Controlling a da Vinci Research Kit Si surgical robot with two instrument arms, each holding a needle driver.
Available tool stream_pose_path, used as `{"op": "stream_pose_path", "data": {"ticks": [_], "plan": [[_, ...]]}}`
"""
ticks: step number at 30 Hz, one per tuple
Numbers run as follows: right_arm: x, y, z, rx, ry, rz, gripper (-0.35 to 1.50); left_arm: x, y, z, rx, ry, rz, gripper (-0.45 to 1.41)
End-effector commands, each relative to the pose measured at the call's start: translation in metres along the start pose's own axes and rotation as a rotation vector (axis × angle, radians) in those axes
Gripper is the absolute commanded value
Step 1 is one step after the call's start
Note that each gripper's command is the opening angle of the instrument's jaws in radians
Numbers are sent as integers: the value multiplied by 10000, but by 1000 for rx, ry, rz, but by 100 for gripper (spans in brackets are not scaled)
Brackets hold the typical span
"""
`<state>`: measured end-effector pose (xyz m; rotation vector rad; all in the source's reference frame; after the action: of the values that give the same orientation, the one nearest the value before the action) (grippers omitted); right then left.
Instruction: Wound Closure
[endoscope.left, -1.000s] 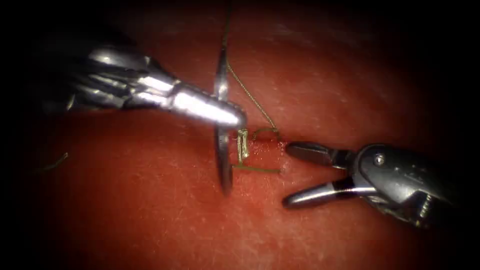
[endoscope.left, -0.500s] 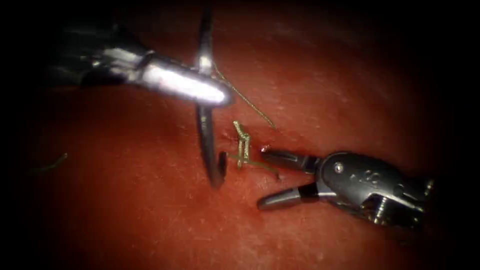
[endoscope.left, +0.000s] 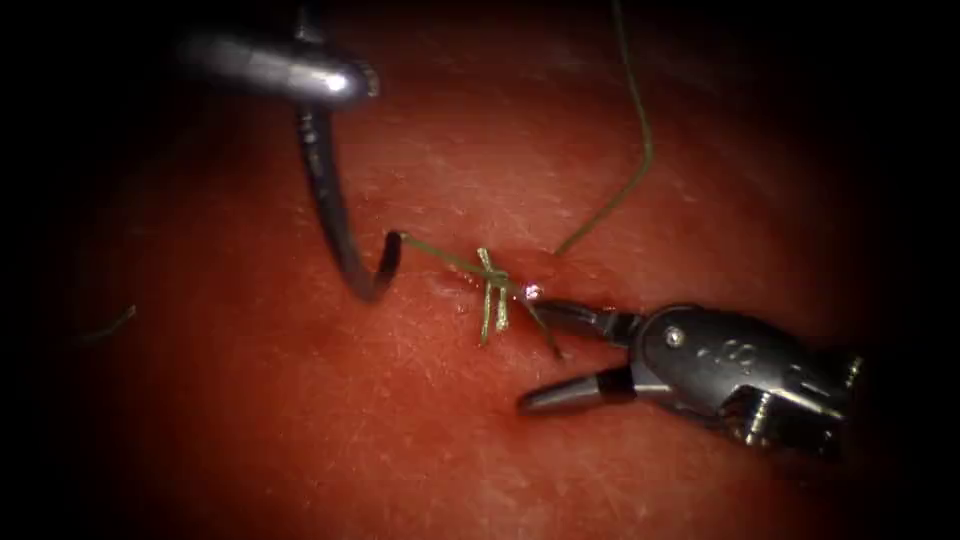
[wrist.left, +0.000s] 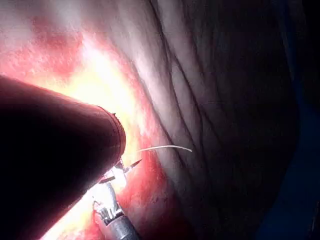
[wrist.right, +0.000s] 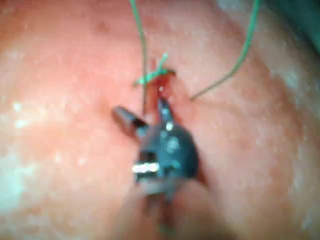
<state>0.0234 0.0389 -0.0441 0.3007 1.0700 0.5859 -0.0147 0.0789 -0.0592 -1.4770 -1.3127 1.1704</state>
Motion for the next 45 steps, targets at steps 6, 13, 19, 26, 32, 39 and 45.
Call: {"op": "stream_pose_path", "data": {"ticks": [6,13,19,26,32,39,45], "plan": [[3,-5,4,8,26,5,41,-1,-7,4,8,3,8,-35],[0,-7,-1,38,18,1,-35,0,-6,3,8,3,25,-35],[14,-17,-15,54,-1,47,-35,0,-23,-15,81,-41,283,-35],[32,-28,-21,61,9,61,-35,-15,-55,-49,220,-147,549,-35],[42,-37,-20,65,7,68,-35,-22,-63,-61,268,-183,632,-35],[61,-61,-13,106,26,66,-35,-35,-60,-72,296,-215,677,-35],[73,-76,-6,128,37,77,-35,-50,-51,-99,334,-212,696,-35]]}}
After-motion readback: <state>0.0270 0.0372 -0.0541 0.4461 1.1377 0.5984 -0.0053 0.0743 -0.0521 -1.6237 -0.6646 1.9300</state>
